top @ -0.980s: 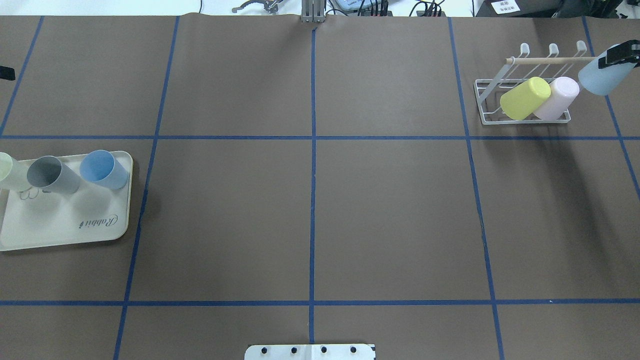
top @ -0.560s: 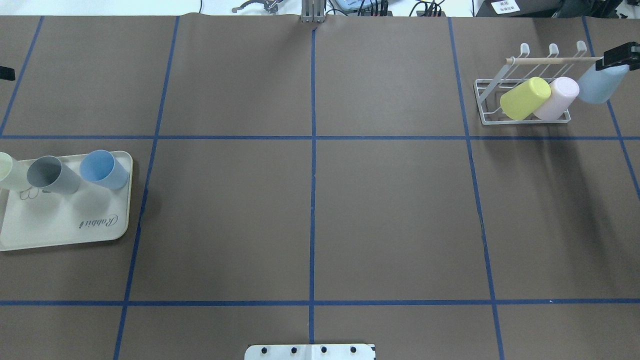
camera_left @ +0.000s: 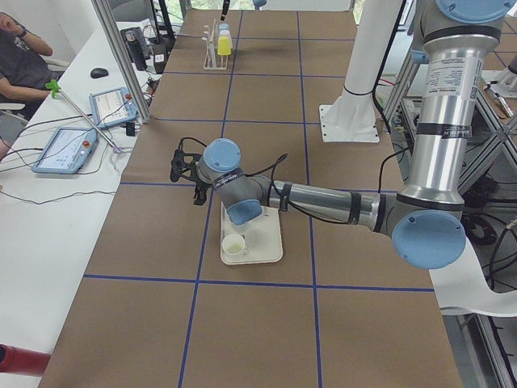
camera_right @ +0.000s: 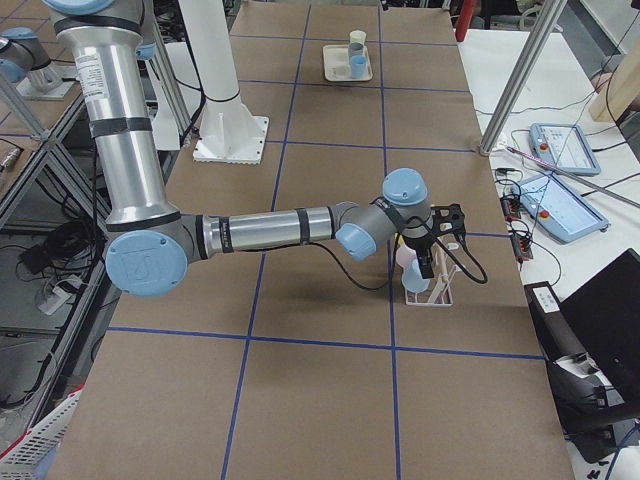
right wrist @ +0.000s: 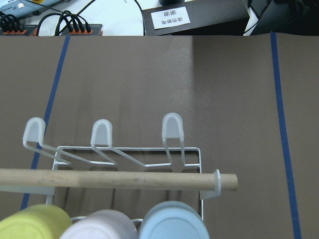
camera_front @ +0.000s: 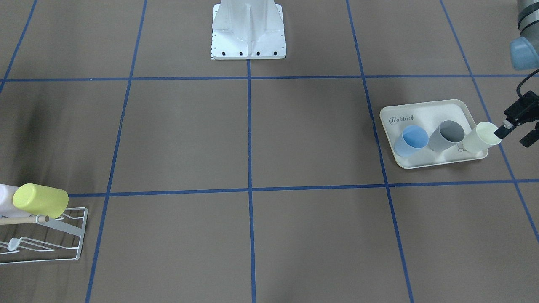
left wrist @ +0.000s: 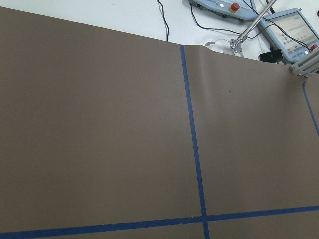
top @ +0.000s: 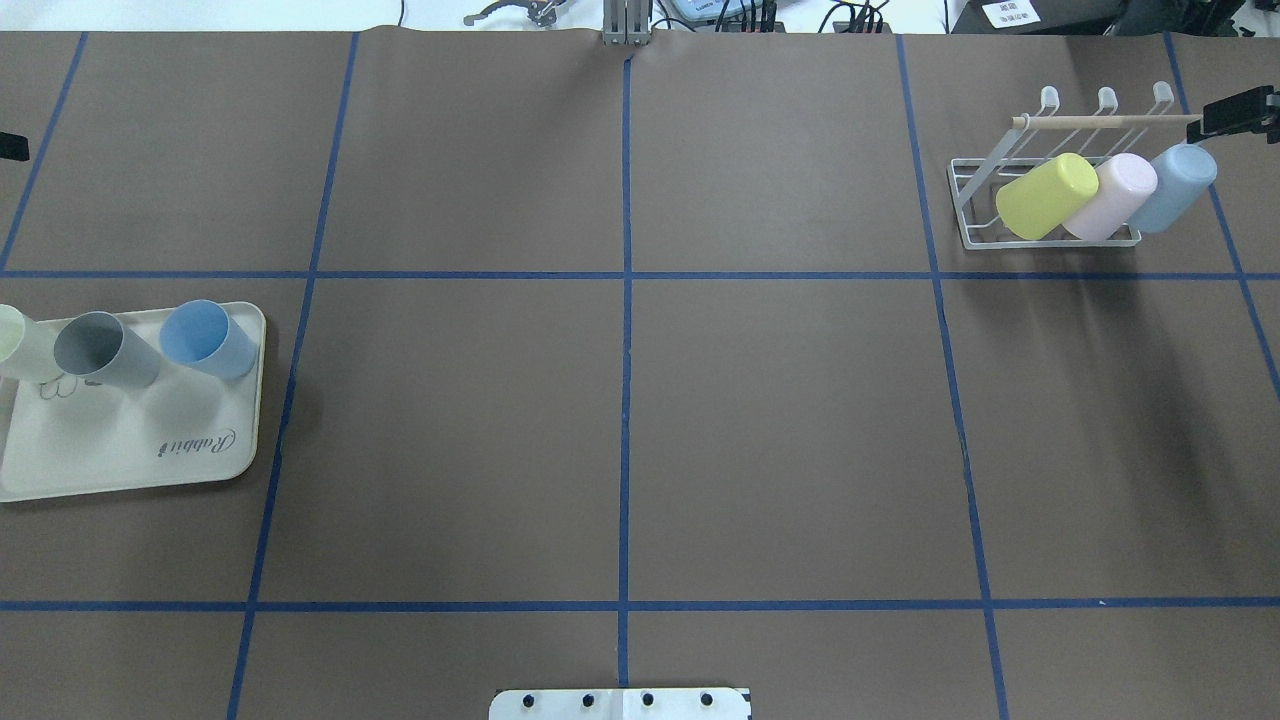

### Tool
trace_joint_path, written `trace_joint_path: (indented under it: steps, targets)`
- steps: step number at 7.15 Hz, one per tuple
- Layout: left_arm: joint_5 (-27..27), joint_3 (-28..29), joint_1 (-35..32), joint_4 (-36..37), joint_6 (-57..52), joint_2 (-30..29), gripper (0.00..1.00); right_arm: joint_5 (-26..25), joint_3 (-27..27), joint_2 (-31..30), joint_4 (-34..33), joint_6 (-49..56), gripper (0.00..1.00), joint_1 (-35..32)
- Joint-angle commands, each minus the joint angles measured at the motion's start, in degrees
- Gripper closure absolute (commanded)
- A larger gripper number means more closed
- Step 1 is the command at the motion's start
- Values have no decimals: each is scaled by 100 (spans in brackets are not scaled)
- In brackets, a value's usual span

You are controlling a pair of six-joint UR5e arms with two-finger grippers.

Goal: Transfer IKEA cup to right arm and place on rack

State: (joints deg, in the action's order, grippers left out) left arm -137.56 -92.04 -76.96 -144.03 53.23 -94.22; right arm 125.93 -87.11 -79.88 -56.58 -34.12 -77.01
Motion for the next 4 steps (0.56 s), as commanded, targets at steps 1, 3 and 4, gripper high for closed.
trace_joint_path:
  steps: [1, 3, 4]
  targets:
    - [132, 36, 14, 189, -102, 27, 0, 98, -182, -28, -20, 37, 2, -16]
    - [1016, -16, -55, 978, -1509, 44, 0, 125, -271, -168, -64, 72, 2, -16]
    - [1368, -16, -64, 1478, -2301, 184, 0, 160, -341, -273, -64, 72, 2, -16]
